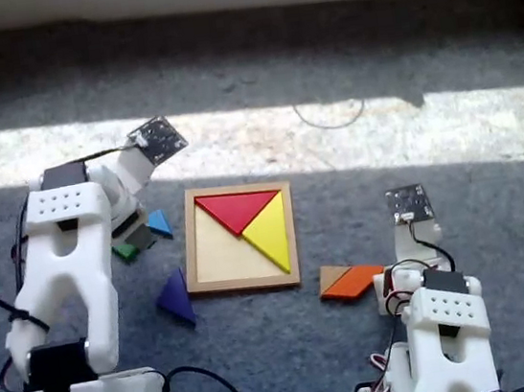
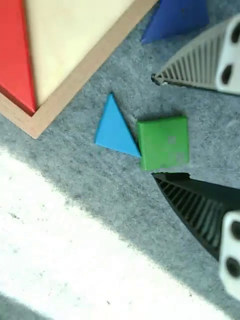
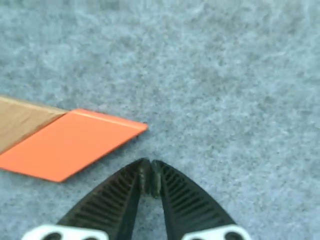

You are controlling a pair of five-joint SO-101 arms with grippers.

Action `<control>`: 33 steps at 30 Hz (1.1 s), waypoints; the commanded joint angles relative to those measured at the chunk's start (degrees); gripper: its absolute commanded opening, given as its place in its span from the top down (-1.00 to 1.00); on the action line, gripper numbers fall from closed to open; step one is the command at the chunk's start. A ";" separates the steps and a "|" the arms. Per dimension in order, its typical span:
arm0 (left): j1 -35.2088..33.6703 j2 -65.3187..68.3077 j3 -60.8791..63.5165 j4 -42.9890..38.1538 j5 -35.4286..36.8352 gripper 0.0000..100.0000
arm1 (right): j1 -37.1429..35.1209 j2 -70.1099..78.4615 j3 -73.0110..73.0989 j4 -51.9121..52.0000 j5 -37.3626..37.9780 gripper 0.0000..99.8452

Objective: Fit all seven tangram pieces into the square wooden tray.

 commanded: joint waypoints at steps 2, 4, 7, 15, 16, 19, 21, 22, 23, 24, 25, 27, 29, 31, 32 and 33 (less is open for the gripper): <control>4.62 7.87 -9.80 -0.88 8.35 0.49 | 0.22 -0.04 0.48 -2.51 -0.53 0.99; 4.35 10.68 -11.65 -0.79 8.26 0.49 | 0.22 -0.04 0.48 -2.51 -0.53 0.99; 3.65 14.55 -13.58 -0.79 -0.35 0.49 | 0.22 -0.04 0.48 -2.51 -0.53 0.99; 4.26 21.49 -15.96 -1.14 -12.57 0.50 | 0.22 -0.04 0.48 -2.51 -0.44 0.99; 4.26 21.58 -16.75 -1.14 -12.66 0.50 | 0.22 -0.04 0.48 -2.51 -0.44 0.99; 4.62 22.99 -17.36 -2.99 -14.95 0.50 | 0.22 -0.04 0.48 -2.51 -0.35 0.99; 5.41 24.40 -17.36 -4.48 -16.00 0.50 | 0.22 -0.04 0.48 -2.51 -0.35 0.99; 5.58 25.19 -17.36 -5.01 -16.18 0.50 | 0.22 -0.04 0.48 -2.51 -0.35 0.99; 5.76 25.80 -17.36 -5.36 -16.18 0.50 | 0.22 -0.04 0.48 -2.51 -0.35 0.99; 6.20 26.33 -17.36 -5.36 -16.18 0.50 | 0.22 -0.04 0.48 -2.51 -0.35 0.99; 6.55 26.59 -17.36 -5.36 -16.26 0.50 | 0.22 -0.04 0.48 -2.51 -0.26 0.99; 7.08 26.95 -17.36 -5.54 -16.26 0.50 | 0.22 -0.04 0.48 -2.51 -0.26 0.99; 7.60 26.95 -17.36 -5.63 -16.26 0.50 | 0.22 -0.04 0.48 -2.51 -0.26 0.99; 8.66 27.21 -17.36 -5.63 -16.26 0.50 | 0.22 -0.04 0.48 -2.51 -0.26 0.99; 9.01 27.38 -17.36 -5.63 -16.26 0.50 | 0.22 -0.04 0.48 -2.51 -0.26 0.99; 9.19 27.47 -17.36 -5.63 -16.26 0.50 | 0.22 -0.04 0.48 -2.51 -0.26 0.99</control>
